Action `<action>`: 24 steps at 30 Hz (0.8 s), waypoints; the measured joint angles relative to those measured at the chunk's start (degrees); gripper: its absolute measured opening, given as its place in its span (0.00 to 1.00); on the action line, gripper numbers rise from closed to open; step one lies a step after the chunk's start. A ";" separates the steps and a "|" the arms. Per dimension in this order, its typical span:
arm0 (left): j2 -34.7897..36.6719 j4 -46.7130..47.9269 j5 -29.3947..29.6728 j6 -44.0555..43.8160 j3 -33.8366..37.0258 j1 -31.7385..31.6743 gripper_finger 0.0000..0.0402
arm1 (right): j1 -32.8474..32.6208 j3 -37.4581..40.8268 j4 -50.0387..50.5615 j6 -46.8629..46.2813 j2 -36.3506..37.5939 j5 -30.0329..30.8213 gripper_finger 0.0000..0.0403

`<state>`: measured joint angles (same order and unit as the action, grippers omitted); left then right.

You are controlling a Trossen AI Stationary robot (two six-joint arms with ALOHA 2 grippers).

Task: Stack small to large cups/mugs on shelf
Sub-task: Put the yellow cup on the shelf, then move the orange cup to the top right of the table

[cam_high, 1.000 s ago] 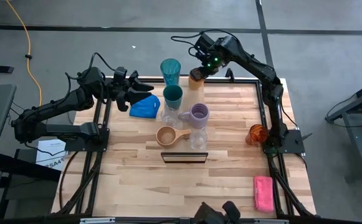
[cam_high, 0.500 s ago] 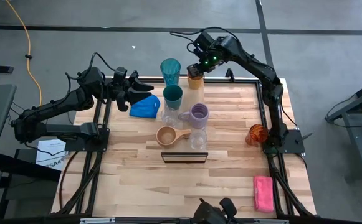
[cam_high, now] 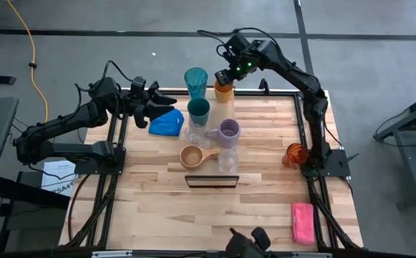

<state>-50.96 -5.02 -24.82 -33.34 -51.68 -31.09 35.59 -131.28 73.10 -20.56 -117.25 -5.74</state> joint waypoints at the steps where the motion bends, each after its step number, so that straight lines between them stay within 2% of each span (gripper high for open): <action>1: 0.00 0.00 0.00 0.02 0.00 -0.02 0.51 | 0.00 -0.02 -0.04 -0.11 0.29 -0.37 0.37; 10: -0.02 0.00 0.04 -0.13 0.00 -0.02 0.51 | 0.67 -0.02 -0.03 1.44 1.54 -0.74 0.37; 17: -0.02 0.02 0.02 -0.37 0.00 -0.02 0.51 | 2.70 -0.02 0.65 6.39 6.46 -0.54 0.37; 20: -0.02 0.02 0.02 -0.37 0.00 -0.02 0.51 | 3.19 -0.04 3.17 10.69 9.97 -1.57 0.37; 24: -0.02 0.02 0.02 -0.37 0.00 -0.01 0.51 | 2.51 -0.07 11.35 16.43 15.22 -3.65 0.37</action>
<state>-50.98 -4.99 -24.80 -33.71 -51.68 -31.11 38.11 -131.35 84.45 -4.13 -102.03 -9.39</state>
